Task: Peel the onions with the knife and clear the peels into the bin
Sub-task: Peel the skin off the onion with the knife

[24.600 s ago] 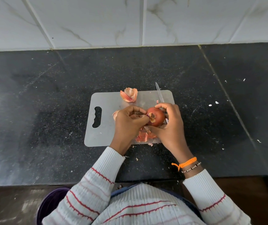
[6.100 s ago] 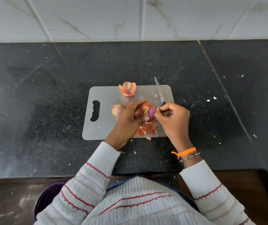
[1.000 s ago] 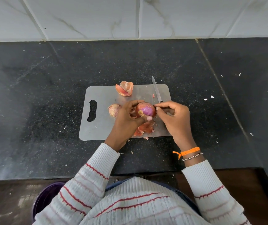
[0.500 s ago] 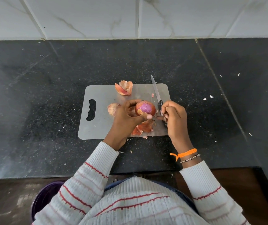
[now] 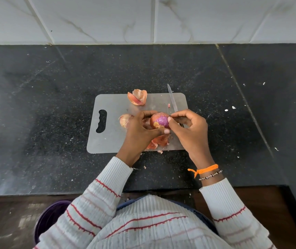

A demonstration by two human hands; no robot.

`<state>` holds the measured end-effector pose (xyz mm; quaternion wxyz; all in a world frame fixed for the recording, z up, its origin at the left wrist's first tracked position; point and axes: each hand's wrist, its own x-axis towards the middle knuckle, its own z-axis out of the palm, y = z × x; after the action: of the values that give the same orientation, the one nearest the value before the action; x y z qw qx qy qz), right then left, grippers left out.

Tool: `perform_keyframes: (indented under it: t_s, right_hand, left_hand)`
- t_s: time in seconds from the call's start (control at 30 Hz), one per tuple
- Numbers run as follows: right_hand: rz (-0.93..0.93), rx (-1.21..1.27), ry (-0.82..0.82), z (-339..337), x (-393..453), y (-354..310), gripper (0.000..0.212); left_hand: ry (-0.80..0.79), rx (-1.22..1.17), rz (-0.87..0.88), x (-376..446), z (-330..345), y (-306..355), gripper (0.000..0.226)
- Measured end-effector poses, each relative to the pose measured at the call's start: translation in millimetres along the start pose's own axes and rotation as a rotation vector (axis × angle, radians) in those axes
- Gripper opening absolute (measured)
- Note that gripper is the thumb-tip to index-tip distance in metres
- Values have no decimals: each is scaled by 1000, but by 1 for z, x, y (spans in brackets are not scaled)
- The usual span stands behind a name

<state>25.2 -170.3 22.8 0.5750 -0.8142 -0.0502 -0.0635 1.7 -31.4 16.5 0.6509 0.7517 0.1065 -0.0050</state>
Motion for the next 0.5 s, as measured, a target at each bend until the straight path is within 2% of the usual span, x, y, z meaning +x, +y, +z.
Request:
perform_keyframes:
  t_s: [0.4,0.5]
  right_hand:
    - [-80,-95,43,2,2,9,13]
    - [-29,-74,77,-3,4,14,18]
  left_hand:
    - [25,-19,-9,2,2,-5,64]
    - [18,-3,21,3,3,-5,63]
